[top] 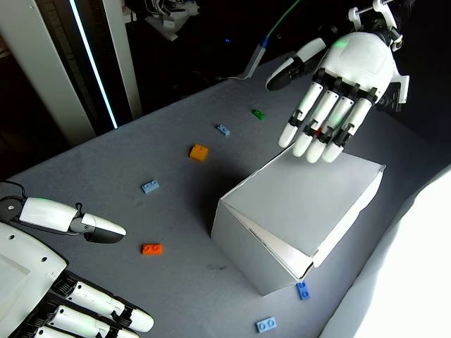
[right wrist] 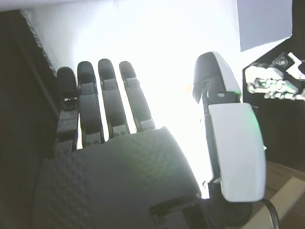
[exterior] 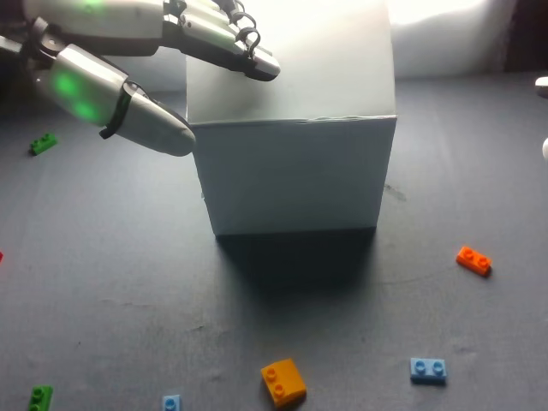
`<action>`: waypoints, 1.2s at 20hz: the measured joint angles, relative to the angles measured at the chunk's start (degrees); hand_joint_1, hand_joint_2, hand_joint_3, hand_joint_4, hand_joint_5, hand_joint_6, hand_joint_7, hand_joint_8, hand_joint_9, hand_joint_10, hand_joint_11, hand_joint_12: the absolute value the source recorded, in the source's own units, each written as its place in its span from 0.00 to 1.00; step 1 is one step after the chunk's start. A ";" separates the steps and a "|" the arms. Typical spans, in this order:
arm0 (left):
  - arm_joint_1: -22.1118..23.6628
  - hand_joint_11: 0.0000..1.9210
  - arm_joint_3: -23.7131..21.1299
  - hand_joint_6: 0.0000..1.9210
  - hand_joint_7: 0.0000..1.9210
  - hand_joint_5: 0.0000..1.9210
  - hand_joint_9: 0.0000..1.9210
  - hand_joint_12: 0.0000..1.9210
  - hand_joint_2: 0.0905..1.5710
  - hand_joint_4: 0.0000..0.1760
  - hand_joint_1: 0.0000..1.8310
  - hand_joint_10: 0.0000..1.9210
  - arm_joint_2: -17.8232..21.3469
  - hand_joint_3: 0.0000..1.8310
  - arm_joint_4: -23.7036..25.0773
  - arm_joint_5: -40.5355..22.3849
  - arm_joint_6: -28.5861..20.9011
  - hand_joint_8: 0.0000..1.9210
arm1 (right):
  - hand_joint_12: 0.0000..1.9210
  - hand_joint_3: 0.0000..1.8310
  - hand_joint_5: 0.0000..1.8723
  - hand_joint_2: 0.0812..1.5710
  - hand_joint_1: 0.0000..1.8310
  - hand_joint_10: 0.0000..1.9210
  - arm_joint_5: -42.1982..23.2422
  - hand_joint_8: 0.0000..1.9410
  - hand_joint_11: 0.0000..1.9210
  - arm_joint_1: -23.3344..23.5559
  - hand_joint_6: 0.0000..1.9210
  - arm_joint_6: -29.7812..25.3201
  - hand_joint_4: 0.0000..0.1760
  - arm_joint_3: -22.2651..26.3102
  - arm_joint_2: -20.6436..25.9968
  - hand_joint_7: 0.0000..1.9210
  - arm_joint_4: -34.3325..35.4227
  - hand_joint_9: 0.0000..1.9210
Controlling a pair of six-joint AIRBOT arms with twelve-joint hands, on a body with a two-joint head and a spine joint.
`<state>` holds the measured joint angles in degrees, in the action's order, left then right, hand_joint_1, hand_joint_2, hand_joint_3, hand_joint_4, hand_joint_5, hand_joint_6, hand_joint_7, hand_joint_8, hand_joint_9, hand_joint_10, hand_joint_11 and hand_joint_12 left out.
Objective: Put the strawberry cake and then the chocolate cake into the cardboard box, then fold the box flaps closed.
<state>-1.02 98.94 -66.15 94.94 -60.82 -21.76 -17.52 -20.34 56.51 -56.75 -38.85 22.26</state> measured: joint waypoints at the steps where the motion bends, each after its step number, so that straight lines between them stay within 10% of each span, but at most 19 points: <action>1: -0.39 0.00 0.11 0.00 0.16 0.14 0.19 0.52 0.72 0.04 0.00 0.00 -0.13 0.00 0.79 1.09 0.39 0.00 | 0.42 0.00 0.13 0.75 0.08 0.01 -0.02 0.00 0.00 0.00 0.00 0.00 0.00 0.00 0.00 0.13 0.00 0.15; 24: -1.01 0.00 3.93 0.00 0.19 0.16 0.20 0.55 0.71 0.03 0.00 0.01 -5.05 0.00 3.96 10.05 1.88 0.00 | 0.38 0.00 0.13 0.75 0.06 0.00 -0.17 0.00 0.00 -0.13 0.00 0.07 0.00 0.00 -0.22 0.14 -0.39 0.14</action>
<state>-2.02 102.87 -71.20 98.89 -50.76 -19.88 -17.69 -20.47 56.58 -56.75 -39.07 21.87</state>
